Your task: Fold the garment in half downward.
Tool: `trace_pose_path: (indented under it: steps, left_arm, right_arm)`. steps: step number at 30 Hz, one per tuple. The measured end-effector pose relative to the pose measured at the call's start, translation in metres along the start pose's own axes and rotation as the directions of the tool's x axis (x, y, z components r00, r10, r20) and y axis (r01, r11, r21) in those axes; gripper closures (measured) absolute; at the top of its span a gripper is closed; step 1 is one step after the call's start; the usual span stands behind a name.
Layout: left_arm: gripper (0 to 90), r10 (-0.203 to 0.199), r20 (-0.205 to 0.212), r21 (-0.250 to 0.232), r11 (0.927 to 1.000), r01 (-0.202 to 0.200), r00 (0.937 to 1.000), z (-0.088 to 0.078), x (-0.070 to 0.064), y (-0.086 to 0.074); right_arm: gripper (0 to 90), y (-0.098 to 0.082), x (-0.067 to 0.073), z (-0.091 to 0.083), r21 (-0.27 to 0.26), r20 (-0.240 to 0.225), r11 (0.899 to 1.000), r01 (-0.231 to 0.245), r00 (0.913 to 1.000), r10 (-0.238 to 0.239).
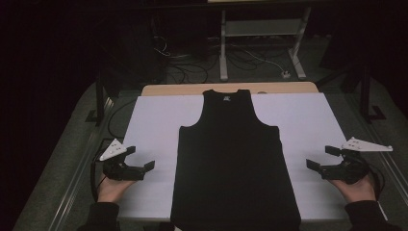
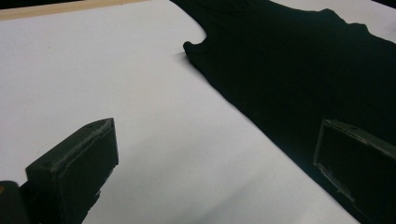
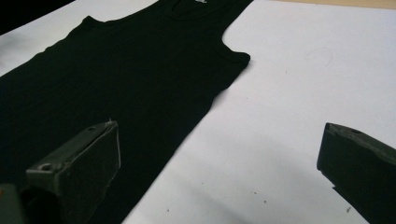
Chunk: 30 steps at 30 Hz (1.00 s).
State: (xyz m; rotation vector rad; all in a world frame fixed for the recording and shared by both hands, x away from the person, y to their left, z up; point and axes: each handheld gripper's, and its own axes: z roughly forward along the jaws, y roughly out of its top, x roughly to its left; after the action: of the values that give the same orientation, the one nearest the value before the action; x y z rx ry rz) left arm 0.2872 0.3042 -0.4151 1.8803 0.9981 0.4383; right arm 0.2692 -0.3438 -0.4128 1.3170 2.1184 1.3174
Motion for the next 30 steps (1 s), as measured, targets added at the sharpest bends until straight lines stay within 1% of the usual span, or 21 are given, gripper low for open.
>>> trace_pose_path:
  steps: [3,5,6,10,17,19,23,26,28,30]
  left_arm:
    - [0.0,-0.003,0.0,0.002,1.0,0.003,1.0,-0.0013,0.0007,-0.0002]
    - [0.0,-0.003,-0.003,-0.006,1.0,0.003,1.0,-0.0021,0.0008,-0.0003]
    - [0.0,0.003,-0.005,-0.004,1.0,-0.003,1.0,-0.0023,0.0007,-0.0001]
    - [0.0,0.006,-0.002,-0.003,1.0,-0.006,1.0,-0.0019,0.0004,0.0004]
    - [0.0,0.005,-0.002,0.003,1.0,-0.005,1.0,-0.0019,0.0014,0.0004]
    - [0.0,-0.001,-0.005,0.002,1.0,0.001,1.0,-0.0019,0.0016,0.0005]
    - [0.0,0.003,-0.006,0.003,1.0,-0.003,1.0,-0.0018,0.0011,0.0014]
    - [0.0,0.012,-0.019,0.019,0.9998,-0.011,0.9998,-0.0011,0.0001,0.0021]
    - [0.0,0.009,-0.021,0.023,0.9997,-0.009,0.9997,-0.0011,-0.0002,0.0029]
    - [0.0,0.009,-0.019,0.019,0.9998,-0.008,0.9998,-0.0012,-0.0008,0.0045]
  right_arm:
    - [0.0,0.0003,0.0002,0.0008,0.005,-0.003,1.0,0.0,1.0,0.0]
    - [0.0,0.0,0.0004,0.0008,0.008,-0.006,1.0,0.006,1.0,-0.006]
    - [0.0,0.0001,0.0006,0.0002,0.007,-0.006,1.0,0.004,1.0,-0.004]
    - [0.0,0.0,-0.0001,-0.0006,0.004,-0.011,1.0,-0.004,0.9999,0.004]
    - [0.0,0.0002,-0.0001,0.0003,0.011,-0.015,1.0,-0.005,0.9999,0.005]
    - [0.0,0.0005,0.0003,0.0009,0.016,-0.017,1.0,-0.002,0.9999,0.002]
    - [0.0,0.0016,0.0009,0.0001,0.018,-0.016,1.0,-0.001,0.9999,0.001]
    - [0.0,0.0026,0.0005,-0.0002,0.012,-0.013,1.0,0.003,0.9999,-0.003]
    - [0.0,0.0034,0.0006,-0.001,0.013,-0.014,1.0,-0.006,0.9999,0.006]
    - [0.0,0.0041,0.0,-0.0015,0.01,-0.009,1.0,-0.001,1.0,0.001]
